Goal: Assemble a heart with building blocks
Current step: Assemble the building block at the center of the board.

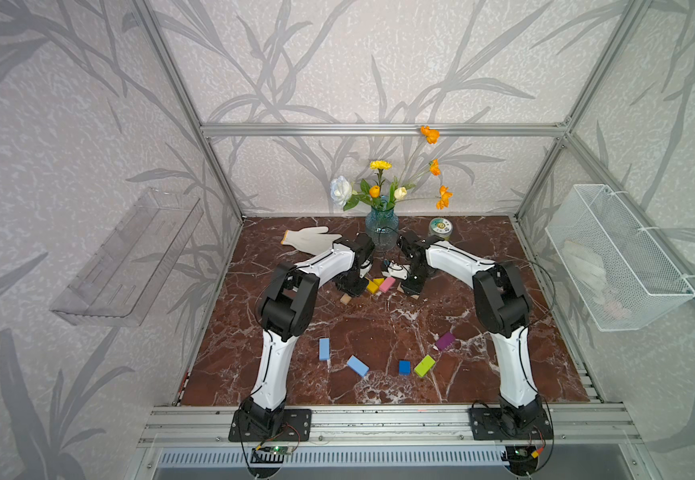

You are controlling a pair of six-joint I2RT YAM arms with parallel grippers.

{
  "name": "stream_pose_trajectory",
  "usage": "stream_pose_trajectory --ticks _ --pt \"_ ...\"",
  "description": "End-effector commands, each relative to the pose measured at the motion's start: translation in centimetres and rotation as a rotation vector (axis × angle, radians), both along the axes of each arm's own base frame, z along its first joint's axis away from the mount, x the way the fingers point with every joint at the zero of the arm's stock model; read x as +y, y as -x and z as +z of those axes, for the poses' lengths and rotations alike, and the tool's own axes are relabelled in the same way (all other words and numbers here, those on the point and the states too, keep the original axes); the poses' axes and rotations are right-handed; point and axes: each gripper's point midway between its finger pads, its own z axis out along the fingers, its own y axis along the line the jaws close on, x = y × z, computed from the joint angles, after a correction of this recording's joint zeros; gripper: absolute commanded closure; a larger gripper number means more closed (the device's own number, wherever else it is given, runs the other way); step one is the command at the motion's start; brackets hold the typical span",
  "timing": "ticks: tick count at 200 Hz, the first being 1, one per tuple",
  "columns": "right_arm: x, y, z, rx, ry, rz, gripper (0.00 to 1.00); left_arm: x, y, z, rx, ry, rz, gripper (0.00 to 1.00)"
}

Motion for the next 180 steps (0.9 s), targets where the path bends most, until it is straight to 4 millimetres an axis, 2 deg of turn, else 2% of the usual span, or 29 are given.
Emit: stream_pose_trajectory --ticks 1,180 --pt "-0.03 0.09 -0.54 0.032 0.005 -0.003 1.0 0.01 0.09 -0.37 0.02 -0.025 -0.02 0.74" --pt "0.6 -0.43 -1.0 0.07 0.001 -0.011 1.0 -0.87 -0.31 -0.92 0.033 -0.012 -0.064 0.73"
